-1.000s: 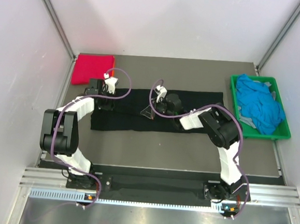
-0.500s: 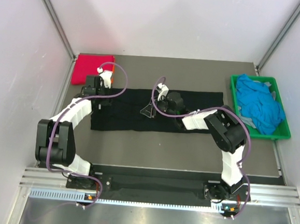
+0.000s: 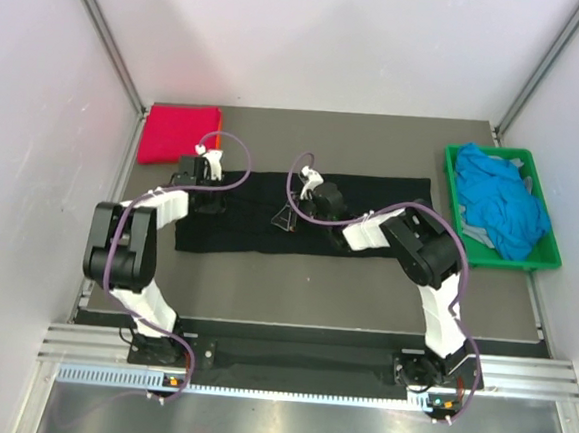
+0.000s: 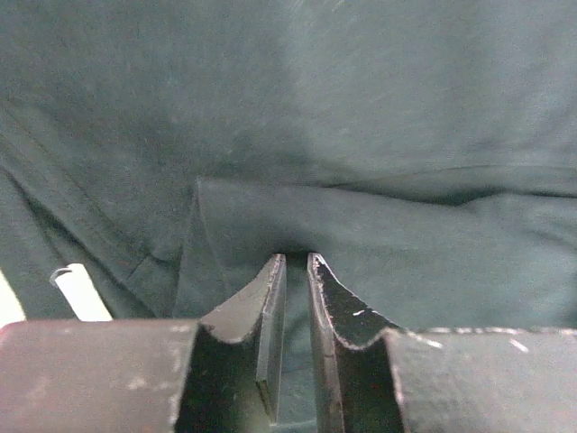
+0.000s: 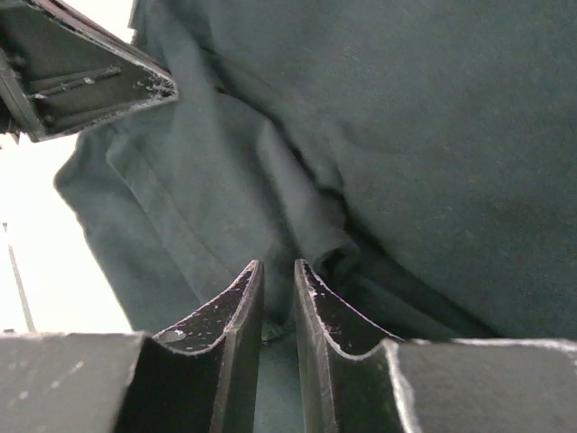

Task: Fold and stack the t-shirts
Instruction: Fold the tshirt

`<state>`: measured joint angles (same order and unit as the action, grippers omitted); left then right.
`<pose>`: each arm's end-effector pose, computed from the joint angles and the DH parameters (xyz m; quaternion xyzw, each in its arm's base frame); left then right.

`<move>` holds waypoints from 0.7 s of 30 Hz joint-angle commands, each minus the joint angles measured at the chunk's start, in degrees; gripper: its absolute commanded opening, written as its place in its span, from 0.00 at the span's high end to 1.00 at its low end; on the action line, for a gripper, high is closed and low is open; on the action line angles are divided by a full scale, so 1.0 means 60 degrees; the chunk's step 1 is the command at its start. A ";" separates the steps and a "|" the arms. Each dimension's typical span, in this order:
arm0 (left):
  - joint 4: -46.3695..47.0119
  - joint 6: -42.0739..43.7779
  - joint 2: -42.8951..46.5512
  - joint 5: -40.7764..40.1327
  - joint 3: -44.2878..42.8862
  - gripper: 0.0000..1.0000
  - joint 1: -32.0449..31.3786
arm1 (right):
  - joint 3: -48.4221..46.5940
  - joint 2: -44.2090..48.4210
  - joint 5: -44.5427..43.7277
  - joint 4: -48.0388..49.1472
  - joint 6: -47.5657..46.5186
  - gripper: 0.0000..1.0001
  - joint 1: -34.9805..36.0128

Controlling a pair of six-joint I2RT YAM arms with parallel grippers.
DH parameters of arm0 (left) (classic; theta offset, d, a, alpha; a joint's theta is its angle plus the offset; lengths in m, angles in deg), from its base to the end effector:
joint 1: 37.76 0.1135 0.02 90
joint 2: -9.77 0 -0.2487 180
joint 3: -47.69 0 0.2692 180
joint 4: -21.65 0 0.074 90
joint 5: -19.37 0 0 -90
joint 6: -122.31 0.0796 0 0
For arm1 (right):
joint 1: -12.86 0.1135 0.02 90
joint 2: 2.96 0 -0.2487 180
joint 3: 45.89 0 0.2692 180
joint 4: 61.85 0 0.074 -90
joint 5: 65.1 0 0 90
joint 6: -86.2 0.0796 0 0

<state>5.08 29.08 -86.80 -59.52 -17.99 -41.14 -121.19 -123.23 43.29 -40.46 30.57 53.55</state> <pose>0.3807 -0.0379 0.1103 0.0363 0.9275 -0.1109 0.3553 0.3422 0.3273 0.0782 -0.1329 0.8198 0.4354 0.3473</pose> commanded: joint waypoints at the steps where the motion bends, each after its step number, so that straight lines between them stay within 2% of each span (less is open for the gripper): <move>1: 0.0380 -0.0108 -0.0659 -0.0519 -0.0691 0.80 -0.0008 | -0.0263 -0.0185 -0.0779 -0.0041 0.0160 0.79 0.0001; 5: 0.0248 0.0185 -0.1116 -0.0607 -0.1131 0.82 -0.0008 | -0.0072 -0.0083 -0.1015 -0.0012 0.0263 0.78 -0.0087; 9: -0.0132 0.0274 -0.0882 -0.0739 -0.1920 0.82 -0.0008 | -0.0086 0.0414 -0.0839 -0.0070 0.0219 0.76 -0.0087; 16: -0.2445 0.0127 -0.0807 -0.0858 -0.3402 0.79 0.0006 | -0.0159 0.1411 -0.0093 -0.0246 0.0278 0.68 -0.0087; 18: -0.3193 -0.0048 -0.0940 -0.0639 -0.3491 0.79 0.0050 | -0.0319 0.1587 0.0113 -0.0595 0.0117 0.66 -0.0087; 21: -0.2905 -0.0063 -0.0810 0.0182 -0.2850 0.78 0.0225 | -0.0801 0.1544 -0.0047 -0.1691 -0.0481 0.62 -0.0087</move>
<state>-8.03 29.35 -92.94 -62.40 -37.42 -40.81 -121.84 -116.63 42.53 -45.08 31.53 53.20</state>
